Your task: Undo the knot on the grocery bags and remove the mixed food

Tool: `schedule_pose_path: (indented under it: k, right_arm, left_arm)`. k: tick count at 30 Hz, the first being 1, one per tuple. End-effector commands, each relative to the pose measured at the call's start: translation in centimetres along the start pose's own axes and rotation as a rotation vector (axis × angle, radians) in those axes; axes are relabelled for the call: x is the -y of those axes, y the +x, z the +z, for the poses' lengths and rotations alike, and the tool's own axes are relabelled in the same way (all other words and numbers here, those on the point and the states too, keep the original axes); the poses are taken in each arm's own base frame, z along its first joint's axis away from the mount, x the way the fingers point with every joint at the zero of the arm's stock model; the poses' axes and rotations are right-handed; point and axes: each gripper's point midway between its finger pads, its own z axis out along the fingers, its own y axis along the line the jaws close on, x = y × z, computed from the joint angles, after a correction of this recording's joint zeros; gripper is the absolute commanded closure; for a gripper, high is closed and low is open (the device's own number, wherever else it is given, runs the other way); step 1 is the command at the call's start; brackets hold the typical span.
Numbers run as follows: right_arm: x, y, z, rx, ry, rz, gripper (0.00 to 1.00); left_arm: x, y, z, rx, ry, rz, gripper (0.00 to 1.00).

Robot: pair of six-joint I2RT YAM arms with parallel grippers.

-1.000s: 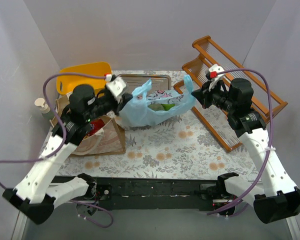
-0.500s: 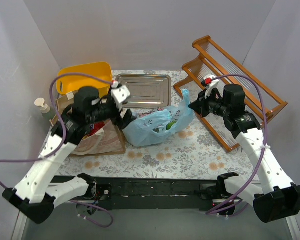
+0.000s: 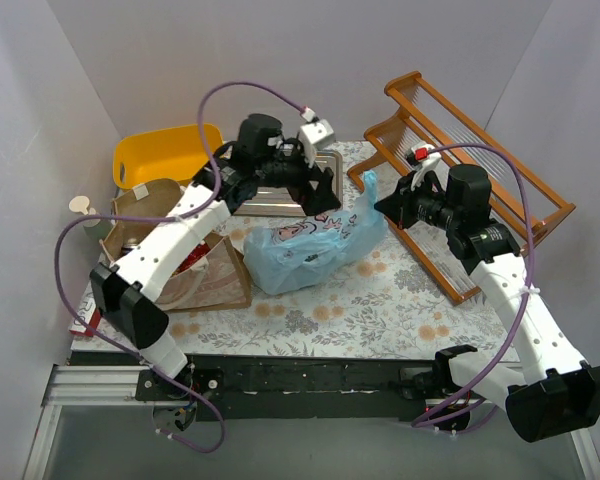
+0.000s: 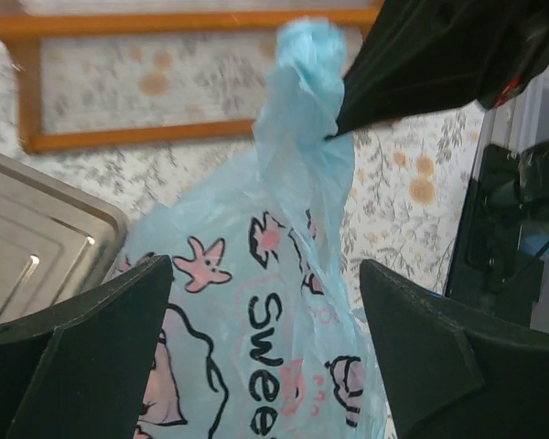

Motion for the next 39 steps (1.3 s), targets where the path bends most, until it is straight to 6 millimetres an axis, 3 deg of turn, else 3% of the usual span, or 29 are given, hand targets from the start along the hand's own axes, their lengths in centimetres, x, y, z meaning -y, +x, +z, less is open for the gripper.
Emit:
schedule_pose_path:
  k: [1, 3, 4, 10, 12, 19, 21, 28, 30, 33, 37, 38, 39]
  right_arm:
    - [-0.3, -2.8, -0.7, 0.100, 0.007, -0.016, 0.99]
    - [-0.4, -2.8, -0.8, 0.105, 0.004, -0.022, 0.99]
    - [-0.2, -2.8, -0.9, 0.108, 0.010, -0.024, 0.99]
    - [-0.5, -2.7, -1.5, 0.107, 0.010, -0.022, 0.99]
    - [-0.5, -2.5, -1.5, 0.105, 0.010, -0.021, 0.99]
    - [-0.1, -1.6, -1.5, 0.079, 0.019, -0.029, 0.99]
    - [0.0, -1.1, -1.2, 0.059, 0.017, -0.025, 0.99]
    - [1.4, 0.3, -0.3, -0.028, 0.030, -0.084, 0.99]
    - [1.9, -0.4, 0.0, -0.031, 0.036, -0.100, 0.99]
    - [1.4, -0.4, 0.3, -0.025, -0.014, -0.148, 0.99]
    - [1.0, -0.9, -0.2, 0.019, -0.008, -0.140, 0.99]
    - [0.3, -1.1, -0.4, 0.024, -0.043, -0.138, 0.99]
    - [0.0, -1.8, -0.6, 0.035, -0.055, -0.139, 0.99]
  left_arm:
    - [3.6, 3.3, 1.3, -0.122, 0.034, 0.057, 0.16]
    - [4.8, 4.3, 1.4, -0.141, 0.020, 0.101, 0.16]
    - [4.6, 6.1, 1.8, -0.170, 0.003, 0.099, 0.16]
    - [2.9, 9.5, 1.4, -0.263, -0.096, 0.118, 0.21]
    - [1.9, 9.7, 1.1, -0.266, -0.156, 0.128, 0.22]
    - [2.2, 8.5, 0.1, -0.247, -0.162, 0.140, 0.23]
    - [1.6, 9.1, 0.0, -0.262, -0.198, 0.143, 0.31]
    - [-0.9, 10.2, -1.4, -0.308, -0.275, 0.122, 0.35]
    - [-1.4, 10.9, -1.7, -0.329, -0.293, 0.125, 0.38]
    - [-1.2, 12.5, -1.7, -0.373, -0.275, 0.118, 0.52]
    - [-0.4, 14.6, -0.9, -0.451, -0.181, 0.103, 0.86]
    - [-0.6, 13.4, -0.7, -0.433, -0.180, 0.111, 1.00]
    - [-0.7, 13.2, -0.5, -0.434, -0.166, 0.125, 1.00]
